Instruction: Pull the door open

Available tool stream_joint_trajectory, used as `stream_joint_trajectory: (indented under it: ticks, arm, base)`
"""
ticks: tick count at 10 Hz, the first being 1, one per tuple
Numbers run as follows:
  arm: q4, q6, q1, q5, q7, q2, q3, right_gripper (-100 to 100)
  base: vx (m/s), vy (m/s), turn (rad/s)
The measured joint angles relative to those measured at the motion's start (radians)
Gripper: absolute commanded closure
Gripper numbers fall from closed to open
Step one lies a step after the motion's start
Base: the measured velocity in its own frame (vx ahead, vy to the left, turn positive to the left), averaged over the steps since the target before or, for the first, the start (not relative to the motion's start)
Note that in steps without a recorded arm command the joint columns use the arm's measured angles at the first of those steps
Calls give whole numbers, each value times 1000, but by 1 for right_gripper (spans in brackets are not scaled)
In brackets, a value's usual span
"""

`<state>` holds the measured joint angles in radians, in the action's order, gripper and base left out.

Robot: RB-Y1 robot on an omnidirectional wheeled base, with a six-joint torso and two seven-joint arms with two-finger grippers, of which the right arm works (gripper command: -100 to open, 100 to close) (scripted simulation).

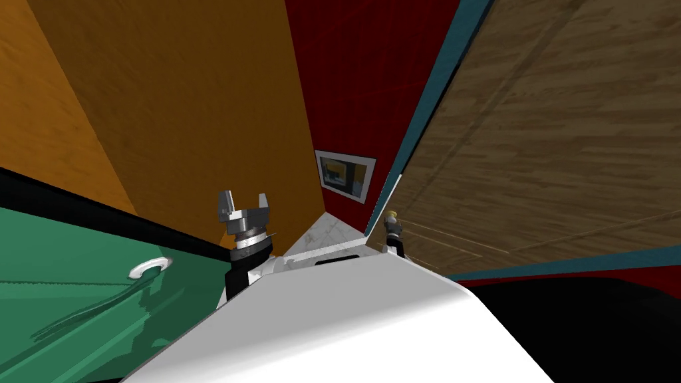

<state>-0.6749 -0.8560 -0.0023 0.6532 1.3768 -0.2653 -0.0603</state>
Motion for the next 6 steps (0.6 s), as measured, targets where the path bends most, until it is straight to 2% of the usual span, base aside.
stream_joint_trajectory:
  ticks: [1, 6]
  arm:
    - [1, -1, 0, 0, 5, -2, 0, 100]
    - [1, 2, 1, 0, -1, -1, 0, 100]
  base:
    - [-18, -3, -34]
    - [-20, 1, 5]
